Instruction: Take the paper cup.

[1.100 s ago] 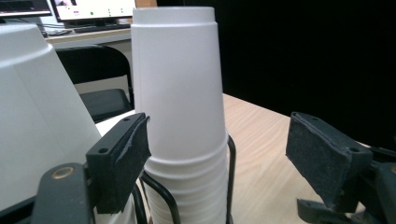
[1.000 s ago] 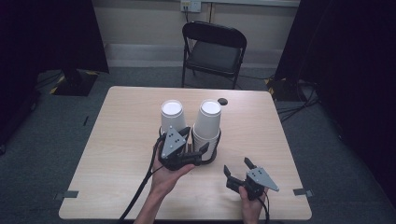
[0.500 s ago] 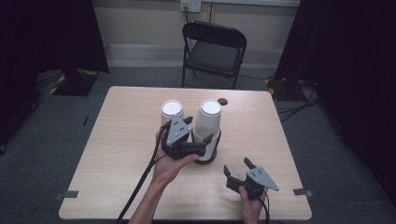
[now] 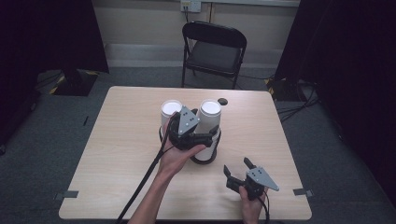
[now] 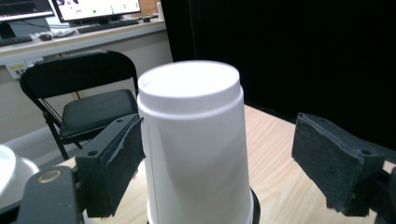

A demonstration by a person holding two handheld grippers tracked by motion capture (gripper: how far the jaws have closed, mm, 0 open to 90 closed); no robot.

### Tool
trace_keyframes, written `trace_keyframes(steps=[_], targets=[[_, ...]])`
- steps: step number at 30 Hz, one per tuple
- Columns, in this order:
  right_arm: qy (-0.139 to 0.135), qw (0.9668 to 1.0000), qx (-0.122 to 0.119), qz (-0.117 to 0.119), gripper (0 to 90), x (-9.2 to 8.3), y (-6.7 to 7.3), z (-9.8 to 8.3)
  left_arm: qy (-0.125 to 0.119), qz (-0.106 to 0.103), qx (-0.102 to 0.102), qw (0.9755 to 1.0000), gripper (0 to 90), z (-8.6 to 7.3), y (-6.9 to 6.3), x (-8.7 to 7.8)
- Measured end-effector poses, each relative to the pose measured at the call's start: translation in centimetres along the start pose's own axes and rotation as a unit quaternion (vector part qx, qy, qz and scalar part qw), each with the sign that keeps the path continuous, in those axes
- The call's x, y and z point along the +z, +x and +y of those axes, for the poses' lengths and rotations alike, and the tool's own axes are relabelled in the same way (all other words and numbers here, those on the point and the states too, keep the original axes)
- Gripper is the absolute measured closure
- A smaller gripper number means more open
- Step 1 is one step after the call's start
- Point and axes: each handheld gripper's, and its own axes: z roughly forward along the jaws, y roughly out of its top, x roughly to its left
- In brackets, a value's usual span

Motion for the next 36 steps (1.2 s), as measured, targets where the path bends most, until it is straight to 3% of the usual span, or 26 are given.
trace_keyframes(steps=[6,11,24,36], targets=[[0.000,1.0000,-0.001,0.002,14.8,0.0,0.0,0.0,0.011,0.008,0.003,0.9999,16.1,0.6,0.3,1.1],[0.000,1.0000,0.000,0.003,14.9,0.0,0.0,0.0,0.011,0.014,-0.007,0.9998,15.6,0.9,0.7,1.6],[0.000,1.0000,-0.003,0.006,15.1,0.0,0.1,0.0,0.039,0.030,0.015,0.9987,15.9,1.3,0.3,3.9],[-0.002,1.0000,-0.004,0.008,15.2,-0.1,0.1,0.0,0.067,0.013,-0.009,0.9976,17.1,0.5,0.8,5.5]])
